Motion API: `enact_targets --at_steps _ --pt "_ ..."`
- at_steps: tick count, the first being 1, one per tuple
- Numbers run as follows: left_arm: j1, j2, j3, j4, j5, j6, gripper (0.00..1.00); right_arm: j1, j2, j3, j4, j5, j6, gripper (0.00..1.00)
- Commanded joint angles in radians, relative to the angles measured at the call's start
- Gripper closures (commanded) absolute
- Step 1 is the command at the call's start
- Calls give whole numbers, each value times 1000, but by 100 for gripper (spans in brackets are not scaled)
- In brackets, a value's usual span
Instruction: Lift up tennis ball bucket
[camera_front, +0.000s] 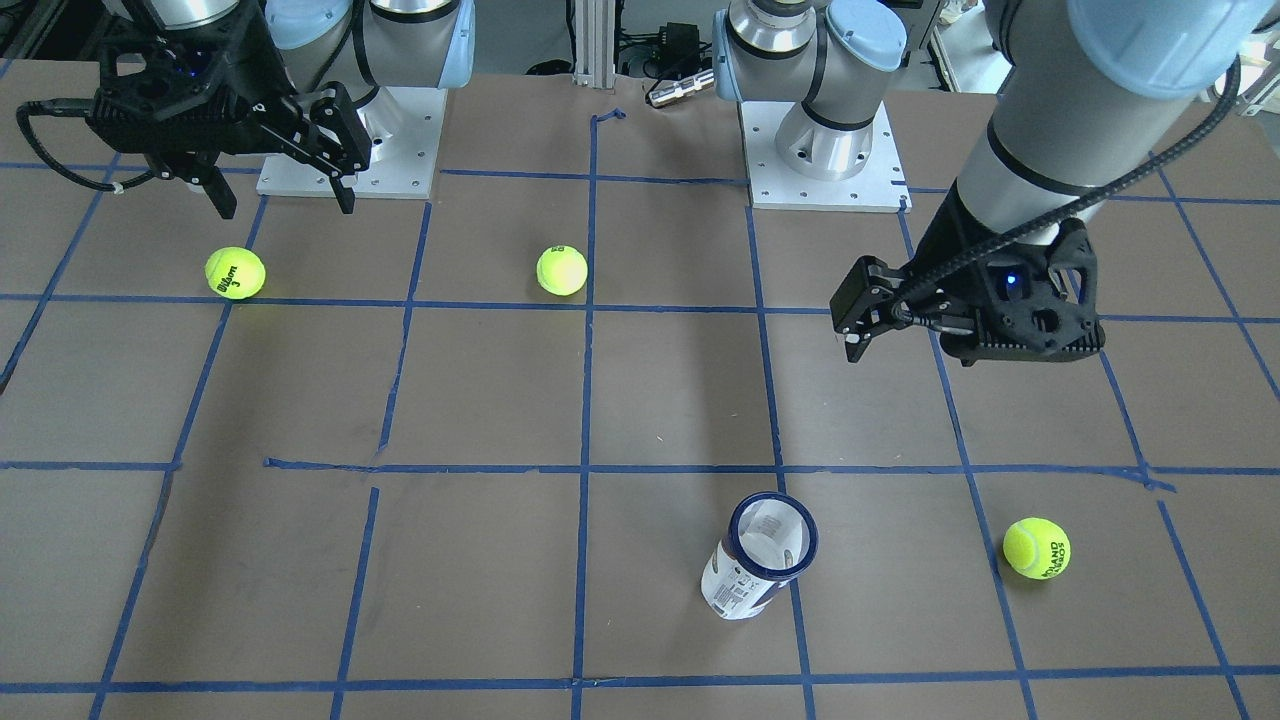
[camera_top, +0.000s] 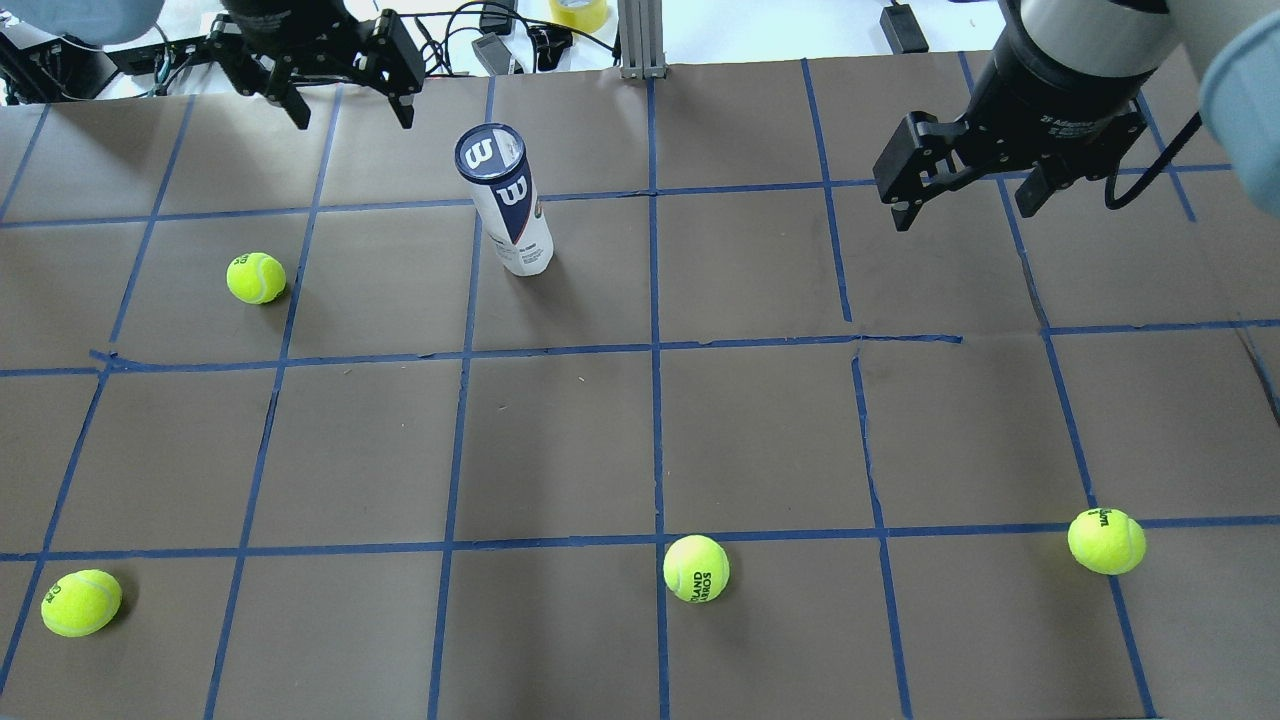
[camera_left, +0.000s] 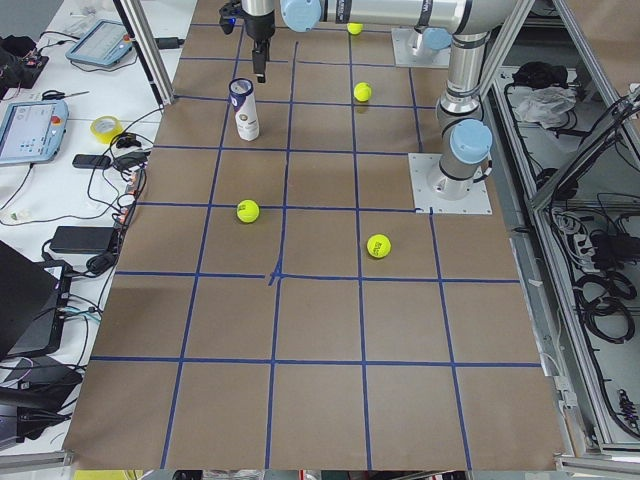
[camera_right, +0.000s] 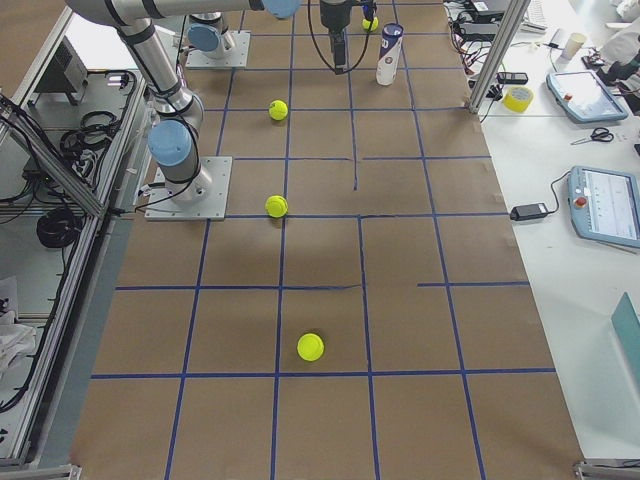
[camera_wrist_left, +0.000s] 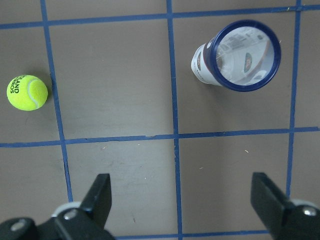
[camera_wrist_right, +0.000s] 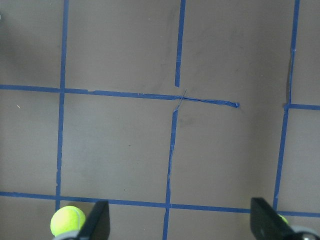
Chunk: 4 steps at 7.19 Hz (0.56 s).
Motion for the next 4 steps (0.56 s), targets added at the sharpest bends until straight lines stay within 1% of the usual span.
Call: enact_targets --at_steps 1,3,4 --pt "5 76 -111 9 -3 21 0 1 1 0 -3 3 0 0" --pt "5 124 -164 22 -3 27 0 -1 1 0 -5 5 0 0" --pt "4 144 -170 22 -14 27 0 1 1 0 -2 5 0 0"
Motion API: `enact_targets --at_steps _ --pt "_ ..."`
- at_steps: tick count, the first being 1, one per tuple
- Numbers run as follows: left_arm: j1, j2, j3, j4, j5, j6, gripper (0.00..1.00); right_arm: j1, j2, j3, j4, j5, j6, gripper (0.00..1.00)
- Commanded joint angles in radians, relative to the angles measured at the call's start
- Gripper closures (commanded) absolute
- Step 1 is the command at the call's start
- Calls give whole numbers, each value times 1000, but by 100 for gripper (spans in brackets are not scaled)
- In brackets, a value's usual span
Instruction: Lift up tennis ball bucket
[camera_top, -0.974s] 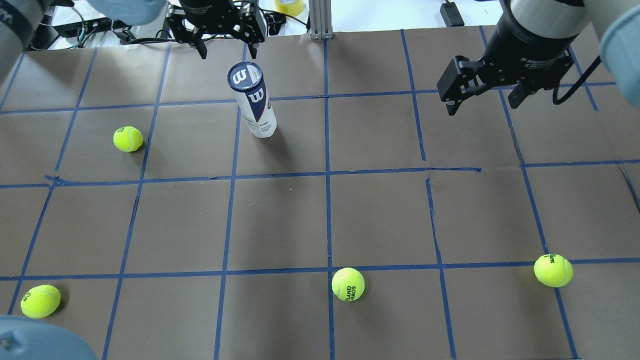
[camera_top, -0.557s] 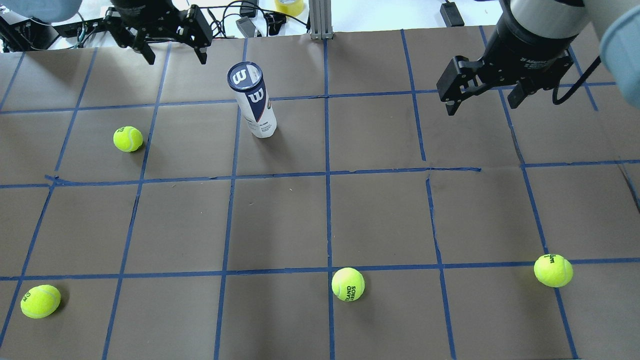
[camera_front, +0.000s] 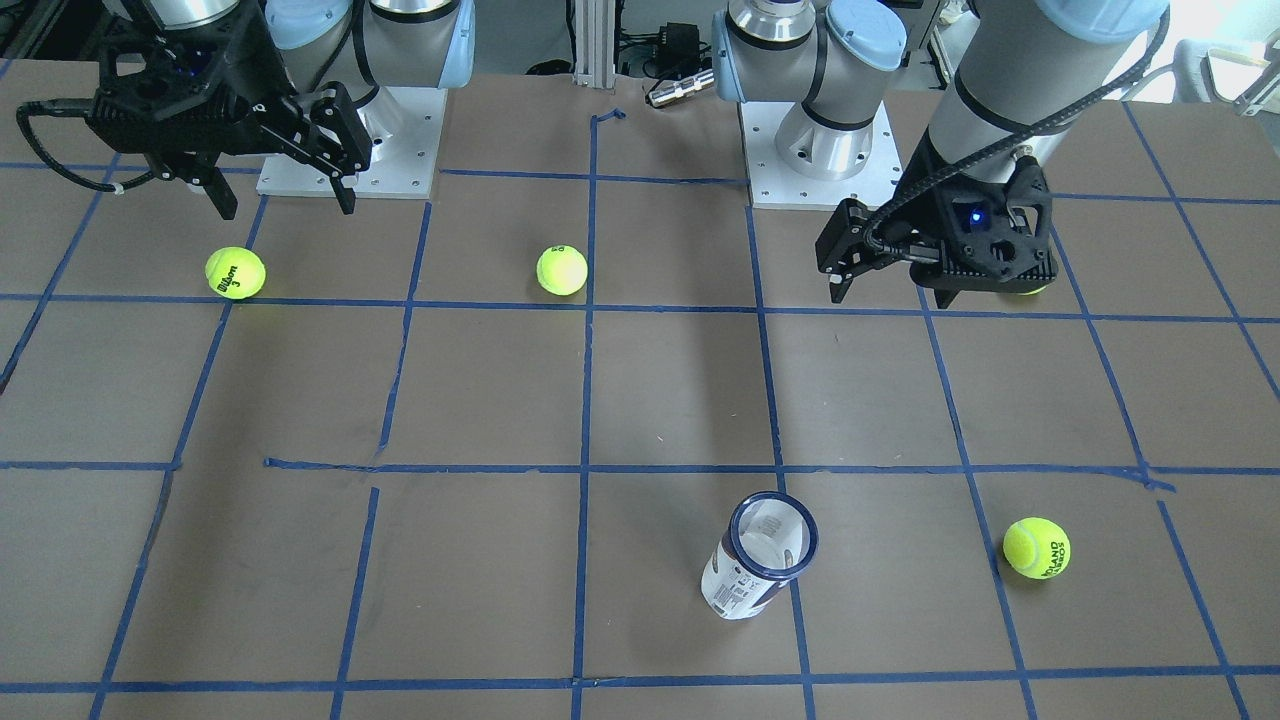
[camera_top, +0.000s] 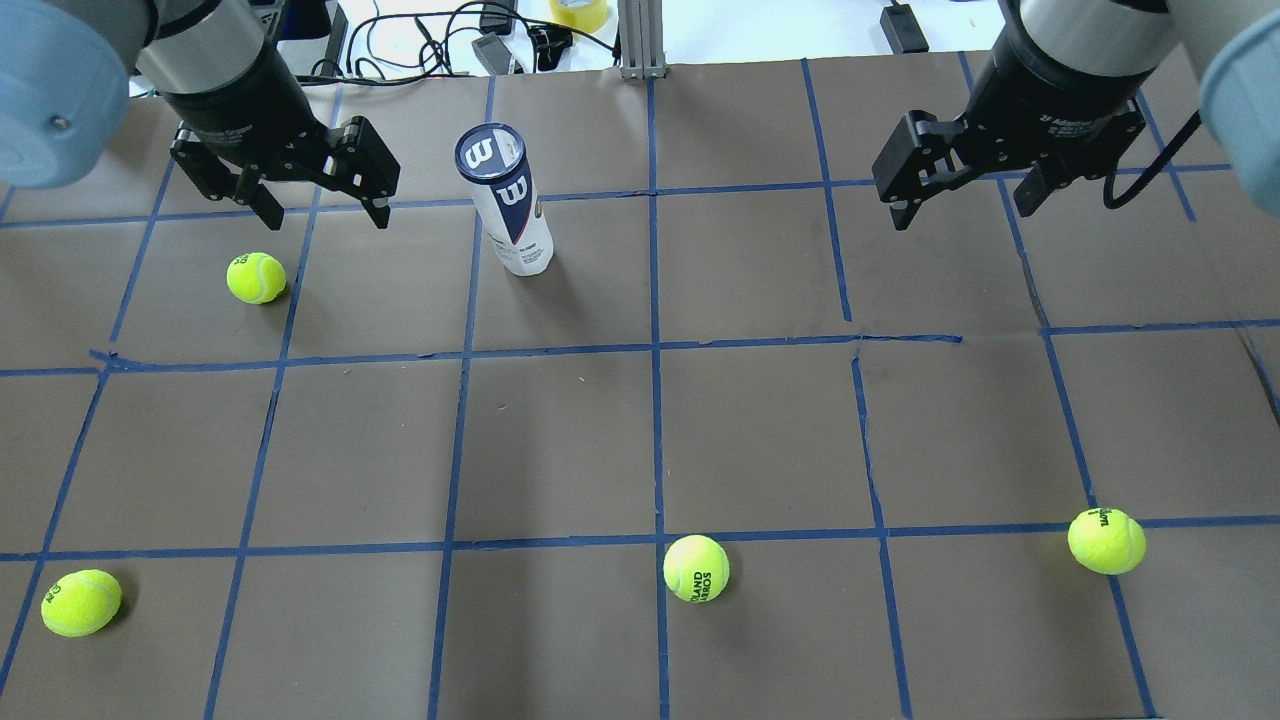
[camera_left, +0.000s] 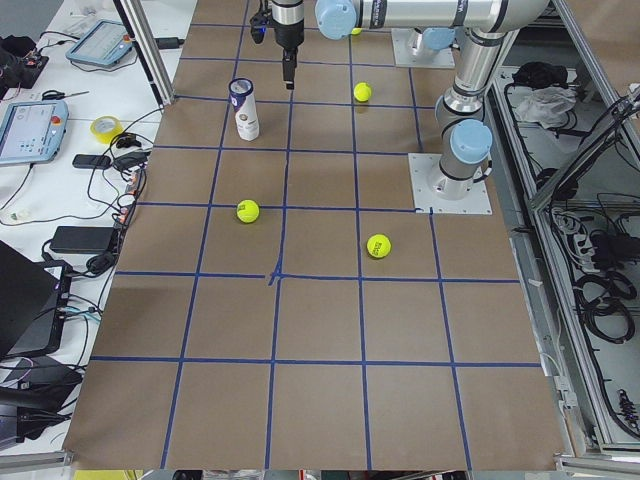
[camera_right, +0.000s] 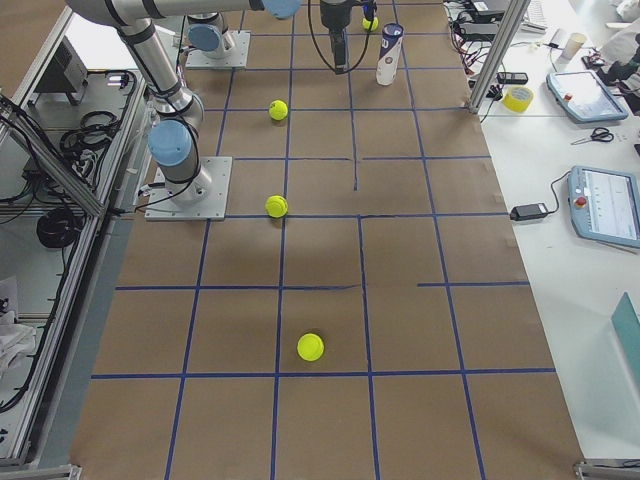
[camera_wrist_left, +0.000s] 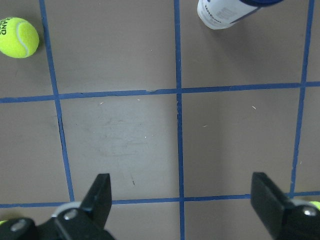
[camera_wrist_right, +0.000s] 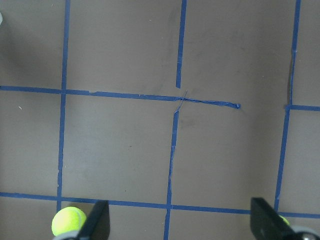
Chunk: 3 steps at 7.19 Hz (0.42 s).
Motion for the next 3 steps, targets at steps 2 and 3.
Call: enact_targets --at_steps 2,3 --pt "-2 48 -18 1 -20 0 0 0 -1 0 3 1 0 0" --pt "-4 48 -20 -1 -20 0 0 1 0 0 -2 1 0 0"
